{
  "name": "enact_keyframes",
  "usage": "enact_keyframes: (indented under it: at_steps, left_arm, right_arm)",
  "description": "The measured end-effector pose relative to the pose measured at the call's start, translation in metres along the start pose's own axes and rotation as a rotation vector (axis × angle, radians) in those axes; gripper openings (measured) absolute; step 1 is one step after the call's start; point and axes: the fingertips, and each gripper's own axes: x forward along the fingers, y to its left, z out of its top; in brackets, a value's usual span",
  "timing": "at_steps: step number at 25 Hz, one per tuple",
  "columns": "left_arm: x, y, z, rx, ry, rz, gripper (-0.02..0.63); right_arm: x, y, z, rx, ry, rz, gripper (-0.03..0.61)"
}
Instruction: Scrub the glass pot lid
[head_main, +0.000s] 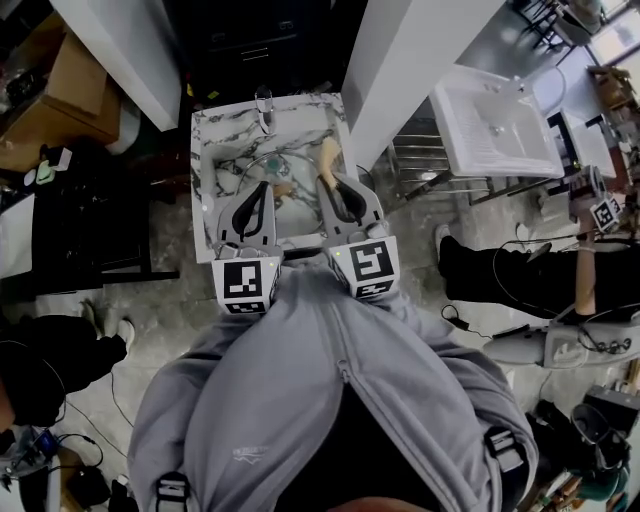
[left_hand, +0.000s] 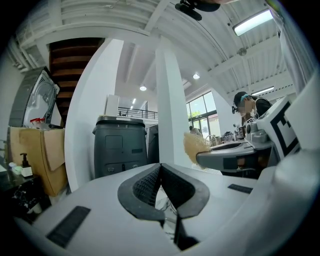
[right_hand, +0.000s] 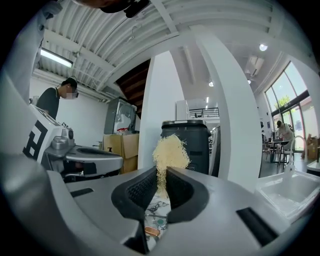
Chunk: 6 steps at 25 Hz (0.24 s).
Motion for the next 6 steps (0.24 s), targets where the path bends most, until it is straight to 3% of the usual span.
enact_keyframes:
  at_steps: [6]
  left_arm:
    - [0.0055,0.0000,0.0036,0.010,-0.002,-0.009,0.017]
  right_arm:
    - [0.0042,-0.0013,0.0023,-0.005,-0.004,0.008,0.057]
